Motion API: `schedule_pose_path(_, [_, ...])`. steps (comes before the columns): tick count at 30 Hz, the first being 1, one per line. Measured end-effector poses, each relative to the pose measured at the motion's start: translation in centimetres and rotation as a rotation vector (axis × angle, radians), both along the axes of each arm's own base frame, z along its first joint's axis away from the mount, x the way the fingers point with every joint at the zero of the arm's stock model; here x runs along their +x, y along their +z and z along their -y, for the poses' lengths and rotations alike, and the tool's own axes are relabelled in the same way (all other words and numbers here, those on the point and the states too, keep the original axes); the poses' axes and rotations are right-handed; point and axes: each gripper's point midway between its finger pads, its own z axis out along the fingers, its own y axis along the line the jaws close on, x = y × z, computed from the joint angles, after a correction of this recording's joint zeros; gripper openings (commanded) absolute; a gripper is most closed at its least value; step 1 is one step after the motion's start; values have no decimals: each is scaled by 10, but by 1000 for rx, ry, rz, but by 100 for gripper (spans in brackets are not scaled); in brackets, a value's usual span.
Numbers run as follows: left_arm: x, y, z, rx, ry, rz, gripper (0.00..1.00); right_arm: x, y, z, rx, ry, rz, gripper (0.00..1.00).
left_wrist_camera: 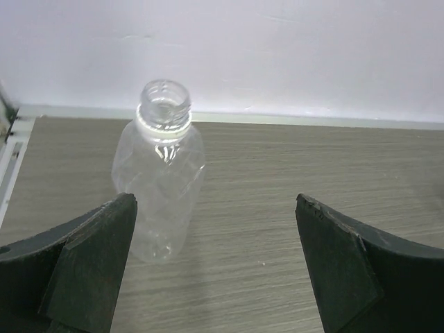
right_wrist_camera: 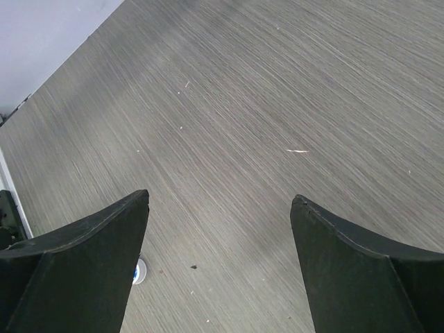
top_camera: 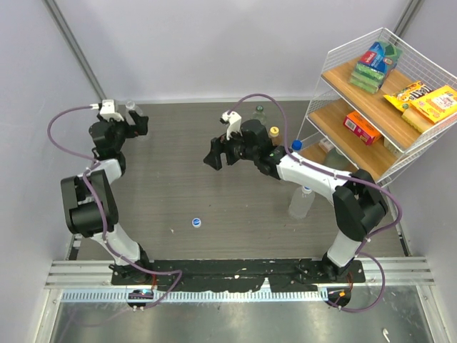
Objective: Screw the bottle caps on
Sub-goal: Pick up the plastic bottle at the center of the board.
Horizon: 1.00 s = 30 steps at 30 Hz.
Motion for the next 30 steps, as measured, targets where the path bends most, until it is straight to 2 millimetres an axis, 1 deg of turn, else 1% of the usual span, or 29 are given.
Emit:
schedule_pose_path(2, [6,3,3,25,-32,24,100,0,0,0,-3,2,5,87])
schedule_pose_path(4, [8,1,5,47,-56,36,100,0,1,0,-5,4,8,87])
schedule_pose_path(11, [23,-33,3,87,-88,-2,100,2,10,-2,-1,19,40,88])
schedule_pose_path(17, [35,-34,3,106,-110,29,100,3,11,-1,-10,26,57,87])
schedule_pose_path(20, [38,-38,3,112,-113,43,100,3,10,0,-27,30,63,88])
schedule_pose_path(24, [39,-51,2,102,-118,25,100,2,9,3,-51,33,69,87])
schedule_pose_path(30, [42,-70,0,94,-114,15,100,0,18,7,-56,34,92,87])
